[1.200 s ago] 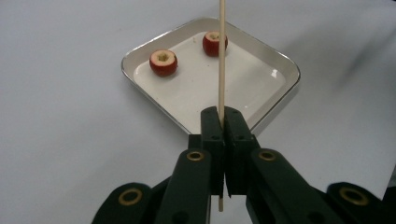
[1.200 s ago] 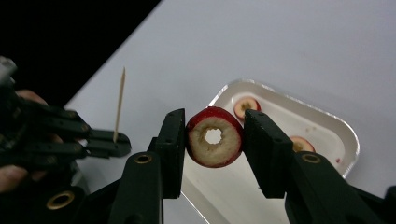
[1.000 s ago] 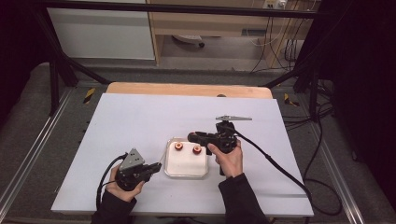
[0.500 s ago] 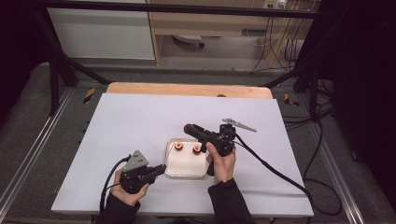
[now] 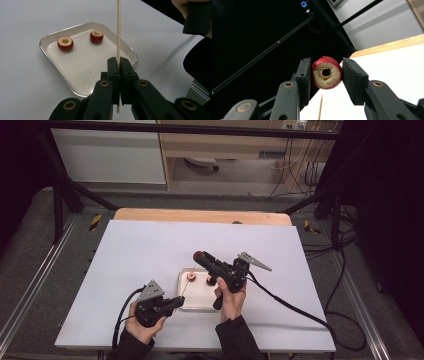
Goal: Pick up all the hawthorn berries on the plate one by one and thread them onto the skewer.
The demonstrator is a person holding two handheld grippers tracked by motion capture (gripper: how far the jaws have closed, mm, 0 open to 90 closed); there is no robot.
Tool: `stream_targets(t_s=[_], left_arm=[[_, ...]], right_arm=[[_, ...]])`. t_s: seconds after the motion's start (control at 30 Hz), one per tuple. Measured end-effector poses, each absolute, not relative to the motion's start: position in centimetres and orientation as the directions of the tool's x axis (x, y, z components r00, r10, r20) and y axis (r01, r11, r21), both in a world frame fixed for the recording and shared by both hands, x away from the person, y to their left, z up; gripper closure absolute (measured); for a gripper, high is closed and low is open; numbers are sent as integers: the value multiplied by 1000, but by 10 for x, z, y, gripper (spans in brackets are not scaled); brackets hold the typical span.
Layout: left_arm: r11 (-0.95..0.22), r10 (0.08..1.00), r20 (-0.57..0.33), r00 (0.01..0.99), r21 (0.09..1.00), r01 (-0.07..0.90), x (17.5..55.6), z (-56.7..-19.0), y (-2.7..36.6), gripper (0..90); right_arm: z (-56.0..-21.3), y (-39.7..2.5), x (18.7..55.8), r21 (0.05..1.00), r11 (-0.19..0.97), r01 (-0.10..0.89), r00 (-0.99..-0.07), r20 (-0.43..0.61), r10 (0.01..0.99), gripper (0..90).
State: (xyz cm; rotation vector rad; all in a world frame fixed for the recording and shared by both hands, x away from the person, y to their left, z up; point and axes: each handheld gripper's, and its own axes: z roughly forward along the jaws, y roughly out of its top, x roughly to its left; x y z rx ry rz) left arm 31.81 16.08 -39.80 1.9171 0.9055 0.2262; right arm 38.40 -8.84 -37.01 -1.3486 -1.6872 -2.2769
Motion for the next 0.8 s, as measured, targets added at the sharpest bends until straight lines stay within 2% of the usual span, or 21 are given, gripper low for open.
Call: stream_targets(t_s=[0.33, 0.8], left_arm=[[-245, 677, -221, 702, 832, 498, 318, -397, 161, 882], [-245, 679, -222, 699, 830, 501, 319, -398, 161, 882]], right_arm=[[-375, -84, 379, 792, -438, 426, -648, 605, 463, 605], [-377, -82, 378, 795, -435, 424, -653, 601, 462, 606]])
